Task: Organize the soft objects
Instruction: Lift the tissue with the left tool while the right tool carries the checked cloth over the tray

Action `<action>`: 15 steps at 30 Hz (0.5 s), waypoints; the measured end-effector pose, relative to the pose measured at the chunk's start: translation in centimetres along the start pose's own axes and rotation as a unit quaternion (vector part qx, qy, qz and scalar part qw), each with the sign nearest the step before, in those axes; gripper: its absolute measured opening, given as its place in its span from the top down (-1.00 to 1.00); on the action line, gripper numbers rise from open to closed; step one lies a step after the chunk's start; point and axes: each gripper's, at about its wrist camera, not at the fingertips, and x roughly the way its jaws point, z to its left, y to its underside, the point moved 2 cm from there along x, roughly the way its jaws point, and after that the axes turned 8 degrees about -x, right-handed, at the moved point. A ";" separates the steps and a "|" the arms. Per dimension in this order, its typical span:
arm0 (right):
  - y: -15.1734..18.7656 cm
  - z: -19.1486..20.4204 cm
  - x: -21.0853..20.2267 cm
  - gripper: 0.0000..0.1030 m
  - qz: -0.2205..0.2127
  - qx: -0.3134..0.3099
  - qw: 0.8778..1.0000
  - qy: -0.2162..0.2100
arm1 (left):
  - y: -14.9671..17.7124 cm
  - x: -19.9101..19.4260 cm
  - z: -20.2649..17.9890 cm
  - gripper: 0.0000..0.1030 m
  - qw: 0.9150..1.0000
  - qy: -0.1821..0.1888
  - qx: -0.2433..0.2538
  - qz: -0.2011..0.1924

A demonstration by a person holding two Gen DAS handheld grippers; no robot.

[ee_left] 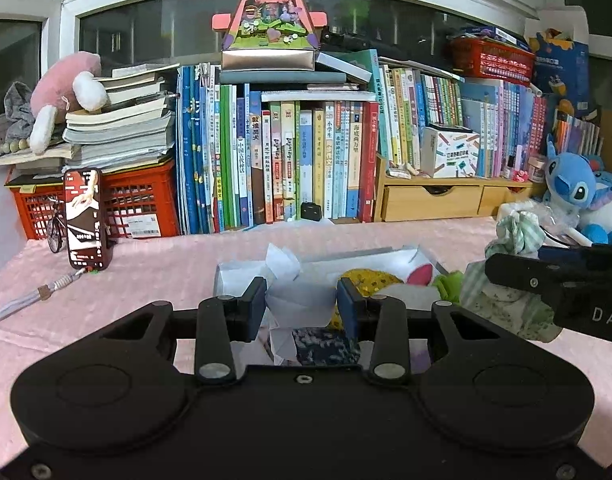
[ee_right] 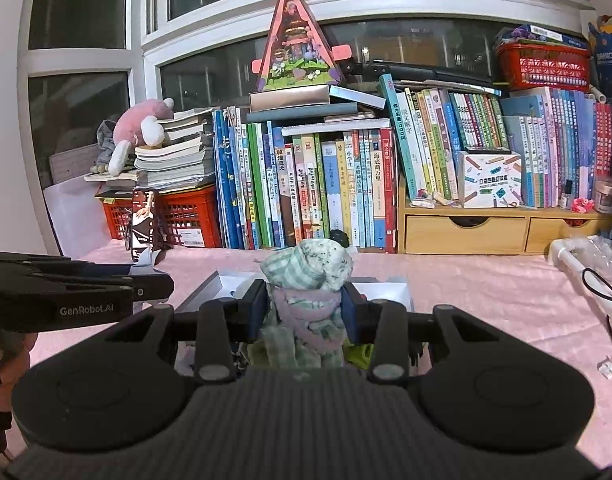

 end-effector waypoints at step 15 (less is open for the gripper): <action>-3.4 -1.9 6.5 0.13 0.057 0.061 0.996 -0.030 | -4.2 6.4 1.2 0.30 0.998 -0.025 -0.026 0.048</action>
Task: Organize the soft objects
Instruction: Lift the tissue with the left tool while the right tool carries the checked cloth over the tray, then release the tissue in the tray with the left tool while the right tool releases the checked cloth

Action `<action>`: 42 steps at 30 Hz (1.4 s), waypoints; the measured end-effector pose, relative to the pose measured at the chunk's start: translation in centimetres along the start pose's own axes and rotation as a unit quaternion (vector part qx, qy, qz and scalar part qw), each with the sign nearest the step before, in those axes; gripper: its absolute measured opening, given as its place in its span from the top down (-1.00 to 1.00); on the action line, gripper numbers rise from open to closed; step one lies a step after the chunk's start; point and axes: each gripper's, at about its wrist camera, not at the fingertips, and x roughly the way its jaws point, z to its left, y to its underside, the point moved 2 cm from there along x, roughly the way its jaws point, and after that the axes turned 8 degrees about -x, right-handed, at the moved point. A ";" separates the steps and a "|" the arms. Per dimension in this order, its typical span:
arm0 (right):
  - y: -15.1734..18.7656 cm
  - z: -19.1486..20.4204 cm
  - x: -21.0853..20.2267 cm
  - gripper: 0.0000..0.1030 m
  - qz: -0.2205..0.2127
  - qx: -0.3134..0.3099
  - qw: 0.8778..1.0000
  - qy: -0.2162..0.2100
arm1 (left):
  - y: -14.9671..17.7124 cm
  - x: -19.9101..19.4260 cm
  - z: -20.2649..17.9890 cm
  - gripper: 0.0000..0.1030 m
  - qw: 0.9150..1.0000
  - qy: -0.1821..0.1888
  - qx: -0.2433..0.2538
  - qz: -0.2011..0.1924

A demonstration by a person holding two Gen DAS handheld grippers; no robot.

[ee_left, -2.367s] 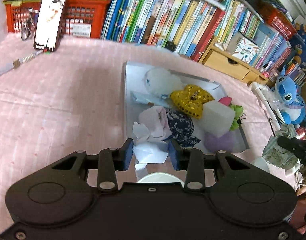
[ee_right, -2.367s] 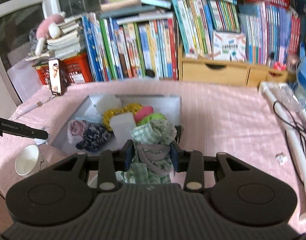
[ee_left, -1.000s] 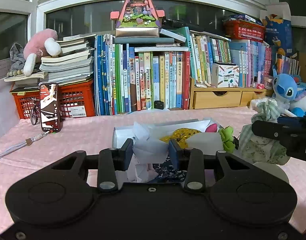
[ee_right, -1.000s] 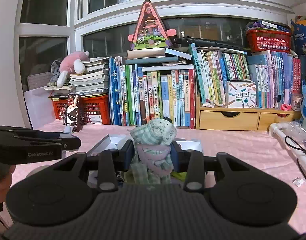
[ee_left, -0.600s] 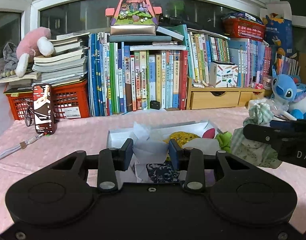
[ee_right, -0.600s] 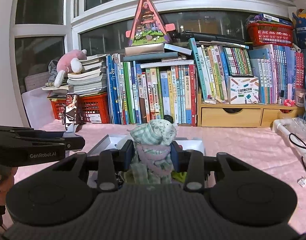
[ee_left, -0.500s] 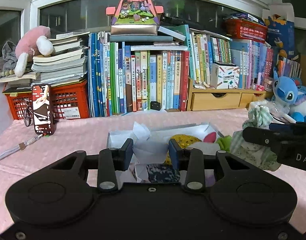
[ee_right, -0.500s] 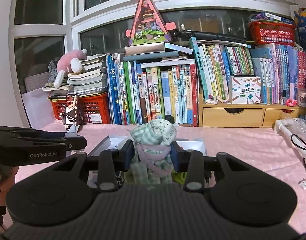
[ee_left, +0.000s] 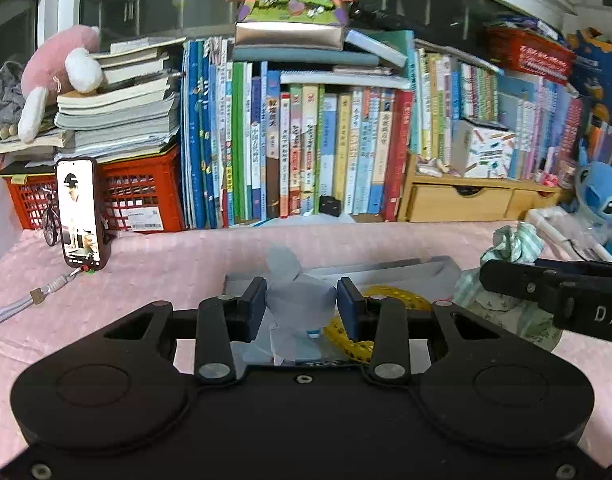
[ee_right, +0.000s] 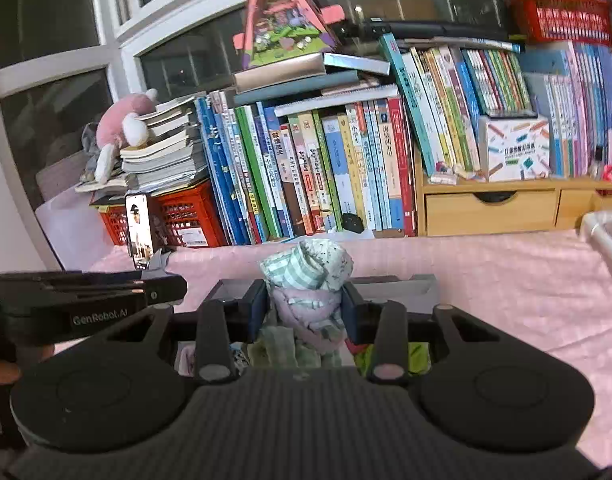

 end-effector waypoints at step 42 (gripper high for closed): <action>3.1 3.9 9.0 0.13 0.190 -0.079 0.979 -0.015 | 2.0 10.0 3.8 0.27 0.980 -0.008 -0.051 0.191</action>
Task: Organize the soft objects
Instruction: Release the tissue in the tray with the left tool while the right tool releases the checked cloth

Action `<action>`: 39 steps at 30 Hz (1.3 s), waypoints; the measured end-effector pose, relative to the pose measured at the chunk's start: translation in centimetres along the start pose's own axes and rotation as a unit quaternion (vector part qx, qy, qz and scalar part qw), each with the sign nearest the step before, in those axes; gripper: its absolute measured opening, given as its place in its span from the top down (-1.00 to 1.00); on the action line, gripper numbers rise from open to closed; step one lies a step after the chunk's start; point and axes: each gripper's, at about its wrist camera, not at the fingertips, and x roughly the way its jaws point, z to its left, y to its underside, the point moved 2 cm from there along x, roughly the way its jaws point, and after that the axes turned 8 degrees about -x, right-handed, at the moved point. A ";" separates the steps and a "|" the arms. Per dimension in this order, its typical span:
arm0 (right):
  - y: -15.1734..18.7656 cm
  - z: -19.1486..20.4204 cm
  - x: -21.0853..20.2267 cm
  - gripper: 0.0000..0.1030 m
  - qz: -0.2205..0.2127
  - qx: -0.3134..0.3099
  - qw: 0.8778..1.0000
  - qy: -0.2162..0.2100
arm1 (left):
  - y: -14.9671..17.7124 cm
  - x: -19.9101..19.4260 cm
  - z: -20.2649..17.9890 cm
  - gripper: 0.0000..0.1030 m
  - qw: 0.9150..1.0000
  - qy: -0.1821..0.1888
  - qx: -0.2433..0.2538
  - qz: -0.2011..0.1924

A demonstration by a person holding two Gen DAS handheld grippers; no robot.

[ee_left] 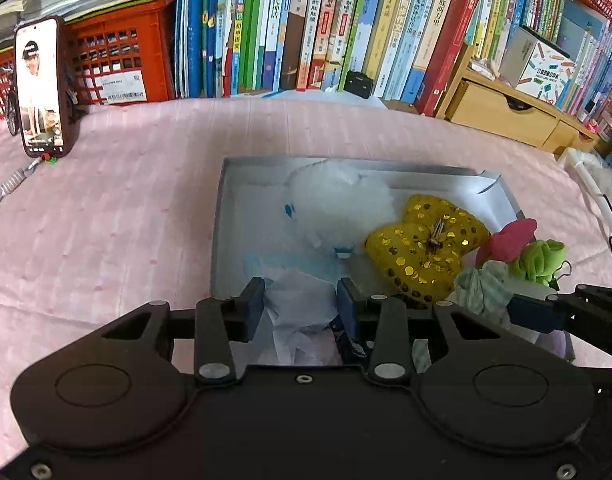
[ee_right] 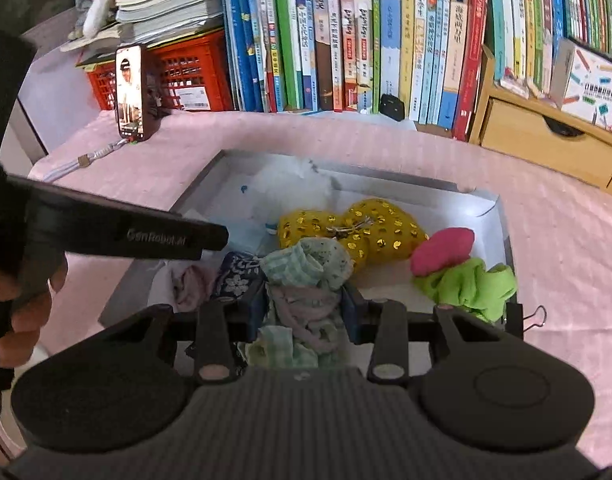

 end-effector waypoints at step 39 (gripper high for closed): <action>2.2 -1.4 -9.8 -0.77 -0.139 0.001 0.989 0.041 | 4.6 -11.7 -3.0 -0.62 0.988 0.045 0.053 -0.137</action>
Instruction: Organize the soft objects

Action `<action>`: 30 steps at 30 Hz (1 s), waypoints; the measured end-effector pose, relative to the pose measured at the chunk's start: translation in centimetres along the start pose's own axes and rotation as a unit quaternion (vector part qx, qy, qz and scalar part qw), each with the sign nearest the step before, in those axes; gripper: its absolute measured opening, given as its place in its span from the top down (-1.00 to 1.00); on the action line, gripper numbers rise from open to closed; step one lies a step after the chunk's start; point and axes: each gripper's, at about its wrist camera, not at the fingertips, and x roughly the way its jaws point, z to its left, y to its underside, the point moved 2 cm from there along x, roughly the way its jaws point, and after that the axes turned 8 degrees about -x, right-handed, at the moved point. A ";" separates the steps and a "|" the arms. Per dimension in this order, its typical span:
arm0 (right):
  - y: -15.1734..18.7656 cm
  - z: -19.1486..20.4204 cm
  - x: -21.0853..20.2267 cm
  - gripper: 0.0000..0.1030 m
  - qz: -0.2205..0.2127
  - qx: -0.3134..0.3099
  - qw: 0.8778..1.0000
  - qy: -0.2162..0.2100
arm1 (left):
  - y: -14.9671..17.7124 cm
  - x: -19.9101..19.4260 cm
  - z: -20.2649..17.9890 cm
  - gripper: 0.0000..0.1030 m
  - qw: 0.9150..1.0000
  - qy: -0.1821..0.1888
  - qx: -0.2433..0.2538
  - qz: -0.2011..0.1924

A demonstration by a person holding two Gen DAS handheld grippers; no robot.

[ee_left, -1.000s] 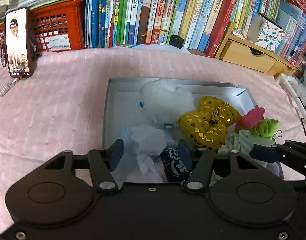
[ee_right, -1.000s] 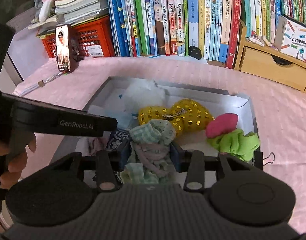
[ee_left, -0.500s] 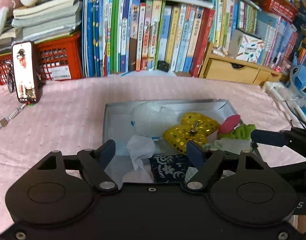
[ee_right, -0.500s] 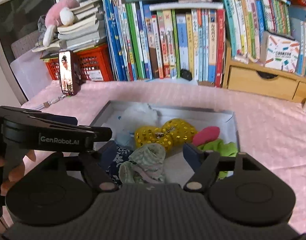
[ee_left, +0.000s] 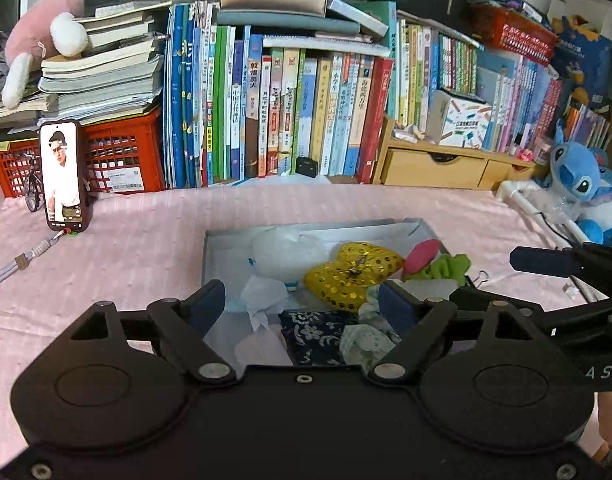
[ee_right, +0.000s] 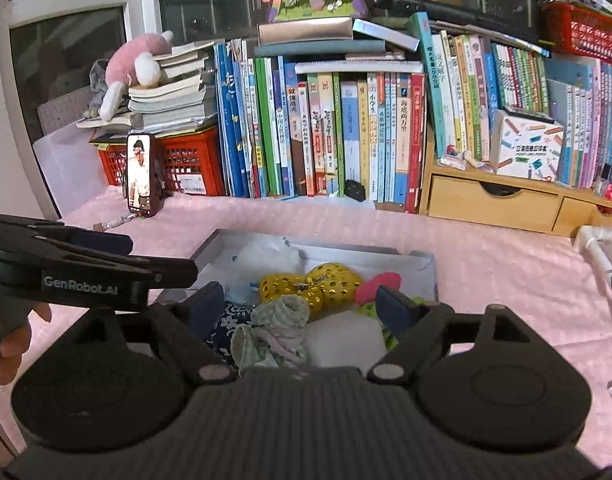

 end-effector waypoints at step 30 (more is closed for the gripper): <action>5.4 1.8 -7.8 -1.00 -0.109 -0.015 0.993 0.049 | 8.8 -7.6 -0.9 -0.88 0.994 0.028 0.023 -0.105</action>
